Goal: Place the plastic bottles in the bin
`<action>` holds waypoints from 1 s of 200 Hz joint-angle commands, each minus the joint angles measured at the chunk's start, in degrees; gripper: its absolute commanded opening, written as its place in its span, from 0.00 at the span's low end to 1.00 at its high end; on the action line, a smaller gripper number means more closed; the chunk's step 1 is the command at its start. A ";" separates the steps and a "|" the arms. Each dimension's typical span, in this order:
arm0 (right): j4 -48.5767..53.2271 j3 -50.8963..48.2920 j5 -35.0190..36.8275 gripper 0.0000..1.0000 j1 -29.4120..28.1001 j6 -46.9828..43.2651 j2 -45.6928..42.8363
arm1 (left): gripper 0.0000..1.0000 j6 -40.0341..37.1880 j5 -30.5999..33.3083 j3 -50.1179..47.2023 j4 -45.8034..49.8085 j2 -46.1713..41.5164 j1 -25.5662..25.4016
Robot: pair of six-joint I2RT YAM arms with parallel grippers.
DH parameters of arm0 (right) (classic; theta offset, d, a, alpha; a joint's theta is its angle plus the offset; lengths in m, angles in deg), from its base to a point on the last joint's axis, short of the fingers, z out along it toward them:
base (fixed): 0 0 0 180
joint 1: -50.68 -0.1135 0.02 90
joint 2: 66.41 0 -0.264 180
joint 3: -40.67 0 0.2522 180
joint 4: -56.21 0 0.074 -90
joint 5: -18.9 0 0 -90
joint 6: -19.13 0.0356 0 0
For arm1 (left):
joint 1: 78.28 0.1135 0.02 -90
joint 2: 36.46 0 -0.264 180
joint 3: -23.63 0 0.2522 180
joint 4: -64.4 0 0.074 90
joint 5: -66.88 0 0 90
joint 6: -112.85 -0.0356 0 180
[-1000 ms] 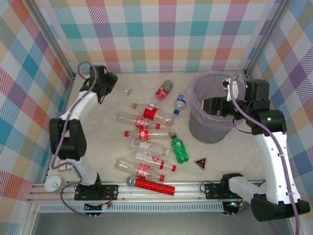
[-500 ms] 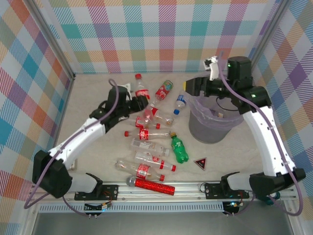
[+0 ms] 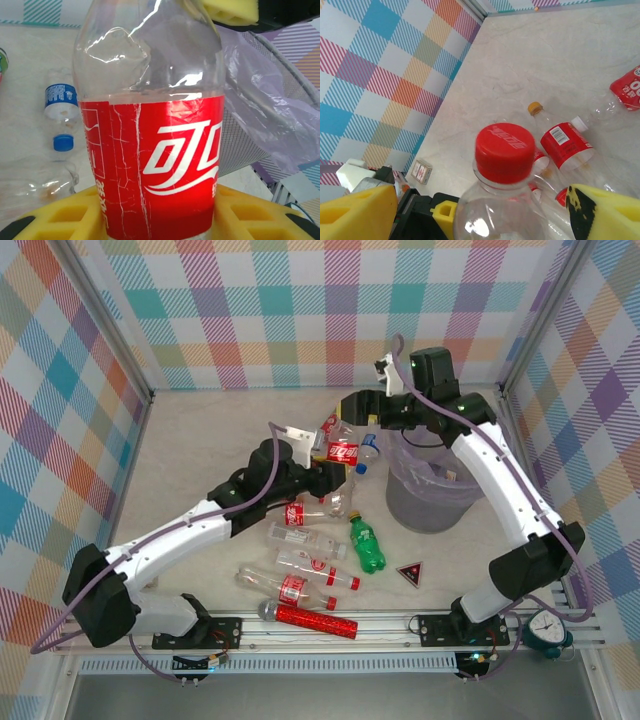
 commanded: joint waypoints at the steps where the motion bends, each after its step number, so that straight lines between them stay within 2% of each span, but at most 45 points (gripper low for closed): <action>1: -1.97 -2.03 -2.42 0.88 -0.22 1.15 -0.84 | 0.44 -2.25 1.99 3.59 -3.64 1.60 -0.97; 34: -1.11 -3.09 -1.96 0.87 -0.26 -0.08 -0.53 | 0.43 -2.15 2.91 6.03 -5.69 3.72 -1.37; 69: -1.33 -2.59 -3.44 0.79 -0.25 -0.54 -0.09 | 0.43 -2.67 5.46 7.06 -5.75 3.28 -1.39; 98: -0.90 -1.68 -3.80 0.77 -0.29 -0.71 0.65 | 0.42 -2.67 6.10 7.17 -7.15 2.70 -1.48; 144: -0.75 -0.69 -4.02 0.66 -0.25 -1.77 0.42 | 0.42 -2.24 6.27 6.62 -9.05 2.64 -1.45; 180: 0.18 1.25 -4.41 0.60 -0.25 -2.88 0.78 | 0.48 -2.64 5.34 6.38 -10.62 3.02 -1.44; 200: 0.00 1.93 -3.80 0.60 -0.25 -3.26 0.88 | 0.61 -3.26 6.22 6.07 -11.42 2.88 -1.51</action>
